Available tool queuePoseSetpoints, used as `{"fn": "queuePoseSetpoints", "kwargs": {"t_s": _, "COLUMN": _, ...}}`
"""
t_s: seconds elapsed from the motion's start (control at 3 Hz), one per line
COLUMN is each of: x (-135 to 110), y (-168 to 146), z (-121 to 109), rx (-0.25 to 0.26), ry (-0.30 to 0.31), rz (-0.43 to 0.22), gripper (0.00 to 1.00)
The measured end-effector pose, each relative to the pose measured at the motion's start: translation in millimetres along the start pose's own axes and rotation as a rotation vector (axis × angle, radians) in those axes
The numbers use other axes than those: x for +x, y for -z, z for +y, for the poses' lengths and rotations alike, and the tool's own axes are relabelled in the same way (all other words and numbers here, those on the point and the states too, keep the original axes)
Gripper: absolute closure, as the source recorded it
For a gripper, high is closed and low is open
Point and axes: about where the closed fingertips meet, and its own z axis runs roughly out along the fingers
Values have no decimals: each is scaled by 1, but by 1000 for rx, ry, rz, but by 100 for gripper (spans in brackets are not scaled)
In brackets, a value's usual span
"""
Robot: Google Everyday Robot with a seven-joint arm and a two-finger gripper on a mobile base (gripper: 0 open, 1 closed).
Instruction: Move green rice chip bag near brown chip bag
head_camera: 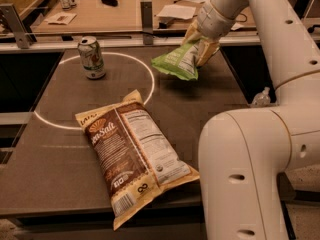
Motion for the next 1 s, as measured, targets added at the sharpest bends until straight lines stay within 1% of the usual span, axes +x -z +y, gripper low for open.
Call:
{"fn": "queuePoseSetpoints", "kwargs": {"t_s": 0.33, "x": -30, "y": 16, "z": -4, "rx": 9, "ry": -31, "rz": -51, "gripper": 100}}
{"fn": "queuePoseSetpoints", "kwargs": {"t_s": 0.67, "x": -58, "y": 18, "z": 3, "rx": -5, "ry": -110, "rz": -124, "gripper": 100}}
{"fn": "queuePoseSetpoints", "kwargs": {"t_s": 1.0, "x": -85, "y": 24, "z": 13, "rx": 4, "ry": -180, "rz": -159, "gripper": 100}}
